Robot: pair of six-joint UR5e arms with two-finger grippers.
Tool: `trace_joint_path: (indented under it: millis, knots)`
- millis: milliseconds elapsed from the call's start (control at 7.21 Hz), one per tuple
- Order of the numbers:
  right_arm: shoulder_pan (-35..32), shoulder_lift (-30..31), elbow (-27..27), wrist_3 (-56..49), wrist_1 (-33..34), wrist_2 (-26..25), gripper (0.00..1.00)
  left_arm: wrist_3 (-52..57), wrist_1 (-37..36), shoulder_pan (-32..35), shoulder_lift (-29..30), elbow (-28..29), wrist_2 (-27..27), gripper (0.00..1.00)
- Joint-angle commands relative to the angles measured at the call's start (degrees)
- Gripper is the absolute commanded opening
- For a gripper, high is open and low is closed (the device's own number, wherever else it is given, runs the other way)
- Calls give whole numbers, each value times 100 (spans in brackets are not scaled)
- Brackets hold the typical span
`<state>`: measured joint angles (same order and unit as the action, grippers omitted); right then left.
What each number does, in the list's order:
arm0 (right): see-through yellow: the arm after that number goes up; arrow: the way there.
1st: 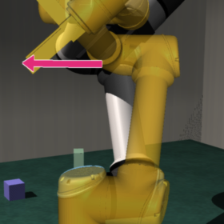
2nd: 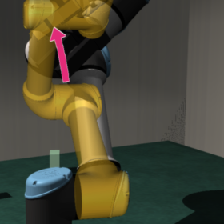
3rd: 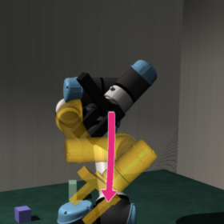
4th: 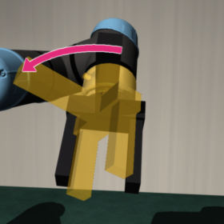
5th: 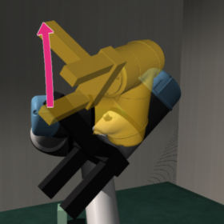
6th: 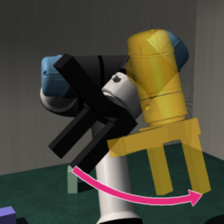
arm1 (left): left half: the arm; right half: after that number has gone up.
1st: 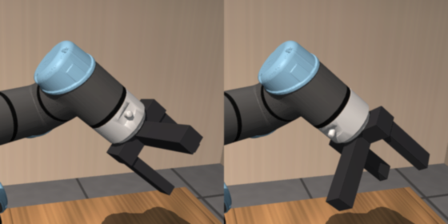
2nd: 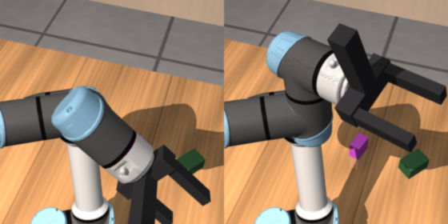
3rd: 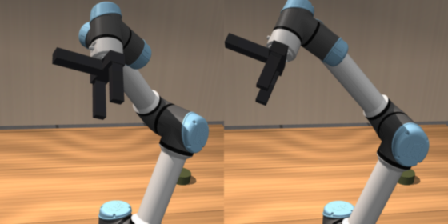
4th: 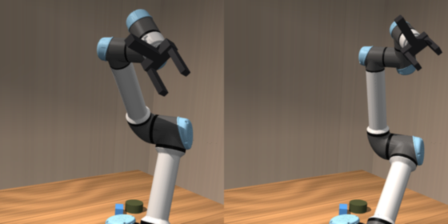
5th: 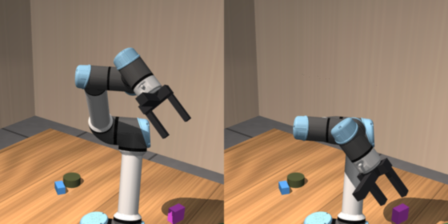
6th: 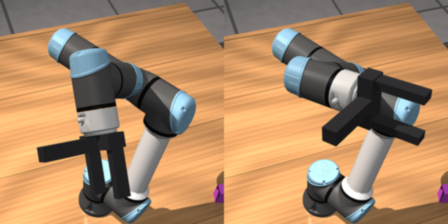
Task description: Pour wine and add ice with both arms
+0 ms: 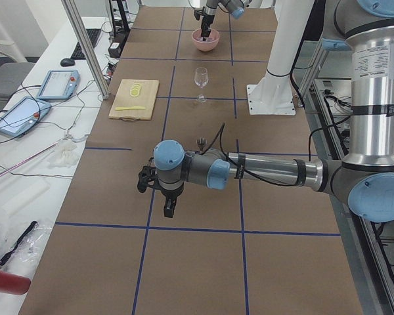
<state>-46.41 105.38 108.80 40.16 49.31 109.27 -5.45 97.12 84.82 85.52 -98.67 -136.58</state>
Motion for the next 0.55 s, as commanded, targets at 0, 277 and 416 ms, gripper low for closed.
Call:
trace_joint_path:
  millis: [0,277,416]
  knots:
    - [9,26,-8,0,0,-2,51,0,0,0,0,6,0,100]
    - [10,26,-8,0,0,-2,52,0,0,8,0,14,0,100]
    - [18,35,-17,-8,0,-2,52,9,0,0,0,23,0,100]
